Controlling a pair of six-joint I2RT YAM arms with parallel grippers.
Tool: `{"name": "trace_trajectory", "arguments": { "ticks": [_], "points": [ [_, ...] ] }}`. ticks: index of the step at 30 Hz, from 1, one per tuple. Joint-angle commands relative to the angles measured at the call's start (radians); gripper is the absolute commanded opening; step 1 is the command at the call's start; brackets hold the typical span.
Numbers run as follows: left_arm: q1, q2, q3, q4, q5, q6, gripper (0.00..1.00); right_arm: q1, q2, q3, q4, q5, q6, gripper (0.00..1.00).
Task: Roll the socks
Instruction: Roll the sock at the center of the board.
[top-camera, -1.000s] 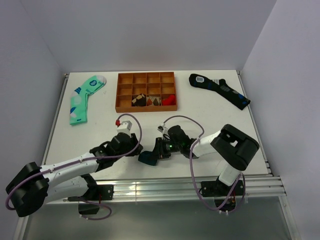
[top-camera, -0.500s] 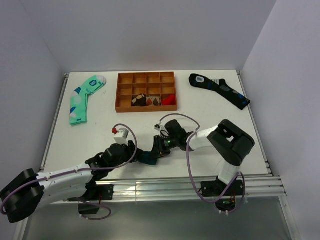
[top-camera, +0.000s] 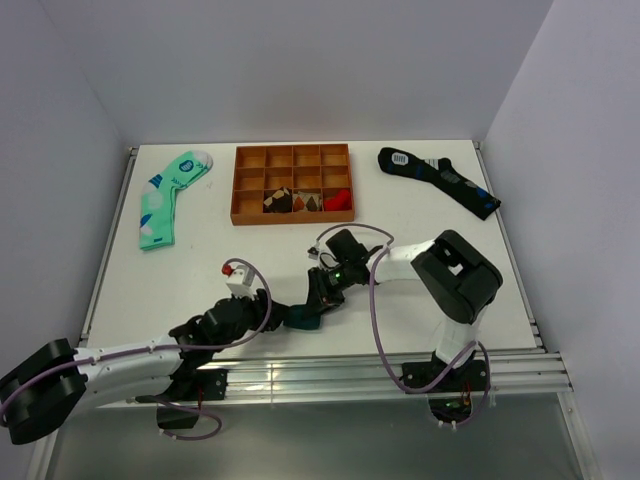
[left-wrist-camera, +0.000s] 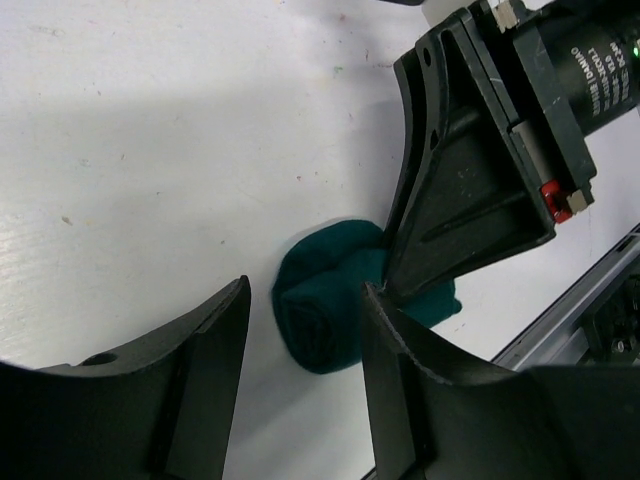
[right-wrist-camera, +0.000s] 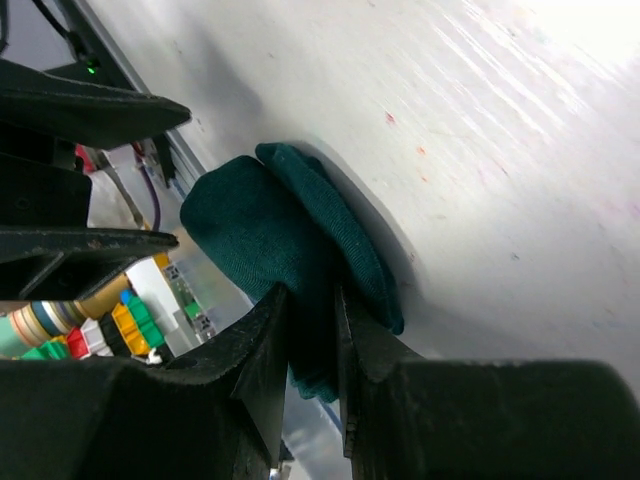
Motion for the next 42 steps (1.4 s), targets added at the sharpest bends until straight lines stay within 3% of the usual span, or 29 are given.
{"name": "trace_trajectory", "arguments": {
  "ticks": [1, 11, 22, 30, 38, 42],
  "points": [
    [-0.014, -0.039, -0.03, 0.087, -0.026, 0.001, 0.53, -0.029, 0.068, -0.01, -0.323, 0.216, -0.142, 0.27],
    [-0.049, 0.033, -0.015, 0.201, 0.017, 0.061, 0.52, -0.049, 0.093, 0.09, -0.45, 0.248, -0.195, 0.27],
    [-0.098, 0.184, -0.005, 0.339, 0.037, 0.084, 0.52, -0.05, 0.097, 0.113, -0.472, 0.259, -0.201, 0.27],
    [-0.101, 0.269, 0.043, 0.334, 0.058, 0.101, 0.51, -0.049, 0.094, 0.115, -0.466, 0.263, -0.202, 0.27],
    [-0.101, 0.362, 0.083, 0.313, 0.046, 0.075, 0.44, -0.049, 0.082, 0.081, -0.423, 0.26, -0.189, 0.26],
    [-0.101, 0.418, 0.109, 0.291, 0.051, 0.064, 0.31, -0.046, 0.067, 0.059, -0.398, 0.263, -0.182, 0.27]
  ]
}}
